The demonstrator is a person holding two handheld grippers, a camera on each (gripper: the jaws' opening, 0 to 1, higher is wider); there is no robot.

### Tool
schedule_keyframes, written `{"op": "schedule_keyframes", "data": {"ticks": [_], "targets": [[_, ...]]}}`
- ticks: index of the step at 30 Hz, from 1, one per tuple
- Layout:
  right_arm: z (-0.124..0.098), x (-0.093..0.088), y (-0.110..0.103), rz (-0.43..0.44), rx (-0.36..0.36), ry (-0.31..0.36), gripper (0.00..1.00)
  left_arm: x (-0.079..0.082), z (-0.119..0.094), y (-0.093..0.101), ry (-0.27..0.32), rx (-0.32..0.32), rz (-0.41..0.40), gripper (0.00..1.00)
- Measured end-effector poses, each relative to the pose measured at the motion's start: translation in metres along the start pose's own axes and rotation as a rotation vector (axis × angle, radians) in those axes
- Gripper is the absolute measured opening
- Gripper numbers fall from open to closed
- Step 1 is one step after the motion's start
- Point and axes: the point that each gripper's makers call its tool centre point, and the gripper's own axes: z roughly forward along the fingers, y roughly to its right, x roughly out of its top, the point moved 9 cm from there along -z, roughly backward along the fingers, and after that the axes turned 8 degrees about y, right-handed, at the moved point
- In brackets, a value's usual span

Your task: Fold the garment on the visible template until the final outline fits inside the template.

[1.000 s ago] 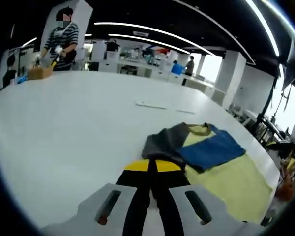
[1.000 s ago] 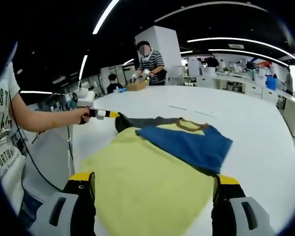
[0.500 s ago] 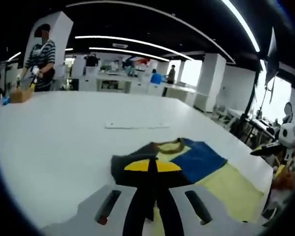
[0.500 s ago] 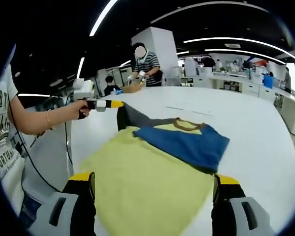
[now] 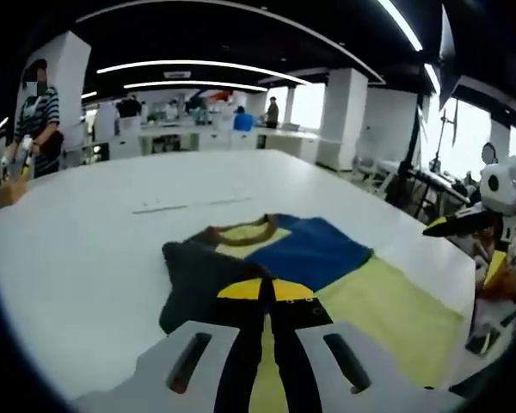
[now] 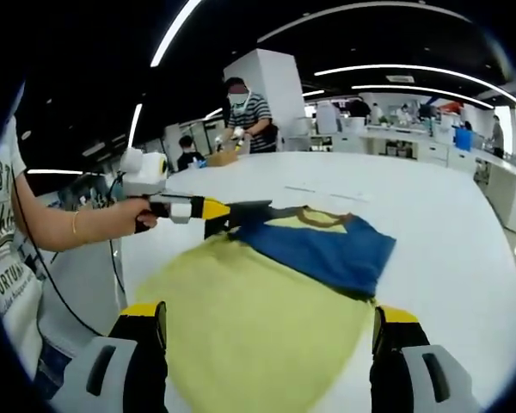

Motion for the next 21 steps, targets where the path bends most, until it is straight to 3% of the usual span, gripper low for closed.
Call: {"op": "schedule_keyframes", "data": {"ticks": [10, 15, 21], "targets": [[-0.002, -0.005, 0.0, 0.014, -0.011, 0.001, 0.99, -0.031, 0.02, 0.022, -0.102, 0.012, -0.009, 0.0], [-0.003, -0.007, 0.0, 0.019, -0.011, -0.003, 0.99, -0.045, 0.026, 0.03, -0.172, 0.009, 0.075, 0.0], [-0.004, -0.009, -0.001, 0.027, -0.009, -0.004, 0.99, -0.054, 0.029, 0.032, -0.209, 0.007, 0.097, 0.01]]}}
